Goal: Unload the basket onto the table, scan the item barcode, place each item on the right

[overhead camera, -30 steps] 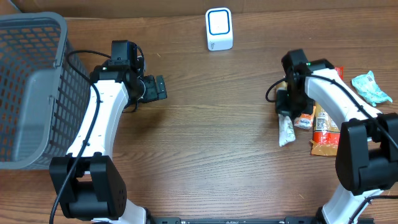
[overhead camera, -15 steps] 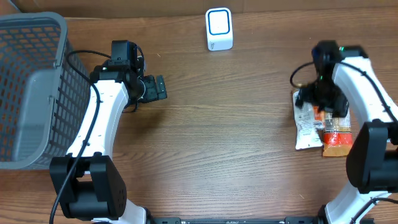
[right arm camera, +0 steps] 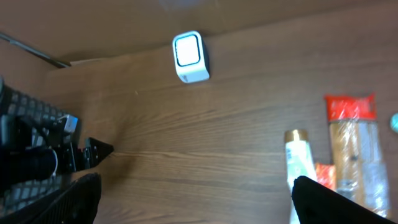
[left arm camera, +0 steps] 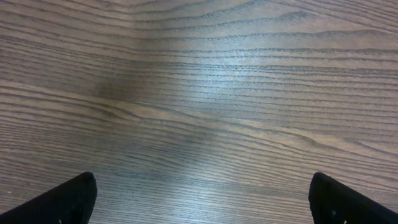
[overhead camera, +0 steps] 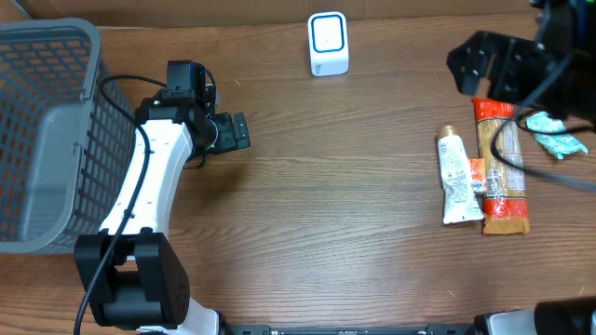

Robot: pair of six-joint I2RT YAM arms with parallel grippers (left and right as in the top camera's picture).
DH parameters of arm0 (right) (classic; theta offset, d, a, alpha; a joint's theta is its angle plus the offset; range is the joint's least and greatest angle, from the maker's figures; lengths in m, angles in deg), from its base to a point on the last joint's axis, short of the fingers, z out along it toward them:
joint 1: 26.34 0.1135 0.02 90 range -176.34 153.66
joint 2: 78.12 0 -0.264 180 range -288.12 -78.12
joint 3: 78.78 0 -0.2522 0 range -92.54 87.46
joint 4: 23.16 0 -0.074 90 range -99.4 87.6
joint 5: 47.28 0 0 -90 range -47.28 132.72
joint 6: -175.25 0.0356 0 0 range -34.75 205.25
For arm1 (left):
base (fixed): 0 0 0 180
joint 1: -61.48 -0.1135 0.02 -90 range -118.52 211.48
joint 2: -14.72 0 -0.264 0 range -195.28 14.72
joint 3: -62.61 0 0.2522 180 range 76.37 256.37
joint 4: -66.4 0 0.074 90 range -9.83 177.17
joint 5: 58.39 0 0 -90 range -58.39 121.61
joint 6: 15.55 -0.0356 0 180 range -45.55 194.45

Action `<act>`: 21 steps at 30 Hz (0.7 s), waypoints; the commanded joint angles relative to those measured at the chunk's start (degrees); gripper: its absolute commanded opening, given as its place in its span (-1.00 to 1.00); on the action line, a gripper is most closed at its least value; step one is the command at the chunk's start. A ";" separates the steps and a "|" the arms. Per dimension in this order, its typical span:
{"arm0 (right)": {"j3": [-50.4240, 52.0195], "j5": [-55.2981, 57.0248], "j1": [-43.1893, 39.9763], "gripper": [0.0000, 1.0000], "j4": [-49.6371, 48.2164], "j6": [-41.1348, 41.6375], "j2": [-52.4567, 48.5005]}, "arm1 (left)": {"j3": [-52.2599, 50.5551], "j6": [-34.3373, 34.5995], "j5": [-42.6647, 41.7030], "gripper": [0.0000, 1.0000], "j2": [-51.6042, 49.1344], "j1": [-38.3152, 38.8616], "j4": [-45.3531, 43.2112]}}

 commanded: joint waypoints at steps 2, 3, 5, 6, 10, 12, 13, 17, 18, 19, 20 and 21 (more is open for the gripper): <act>-0.37 5.18 -0.66 1.00 1.05 -3.45 3.17 | 0.63 -1.07 0.37 0.99 0.50 0.15 0.00; -0.37 6.64 -0.74 1.00 1.95 -2.82 4.31 | 0.63 -1.07 0.35 0.99 0.50 0.15 0.00; -0.37 9.29 -0.74 1.00 3.78 -1.36 6.32 | 0.63 -1.07 0.35 0.99 0.50 0.15 0.00; -0.31 10.43 -0.74 1.00 4.48 -0.83 7.15 | 0.63 -1.07 0.37 0.99 0.50 0.15 0.00; 3.76 14.32 -0.76 1.00 -0.59 0.02 12.09 | 0.63 -1.07 0.35 0.99 0.50 0.15 0.00; 9.97 15.61 -1.38 1.00 -7.52 -0.26 16.20 | 0.63 -1.07 0.35 0.99 0.50 0.15 0.00; 13.33 16.09 -1.68 1.00 -10.84 -0.44 18.14 | 0.63 -1.07 0.35 0.99 0.50 0.15 0.00; 35.76 16.39 -2.99 1.00 -31.36 -4.59 29.79 | 0.63 -1.07 0.37 0.99 0.50 0.15 0.00; 41.68 16.39 -3.26 1.00 -36.61 -5.27 32.74 | 0.63 -1.07 0.35 0.99 0.50 0.15 0.00; 47.91 16.37 -3.61 1.00 -42.03 -6.08 35.91 | 0.63 -1.07 0.37 1.00 0.50 0.15 0.00; 54.86 16.39 -3.93 1.00 -47.98 -6.27 39.41 | 0.63 -1.07 0.37 0.99 0.50 0.15 0.00; 60.92 16.37 -4.33 1.00 -52.94 -6.25 42.56 | 0.63 -1.07 0.35 0.99 0.50 0.15 0.00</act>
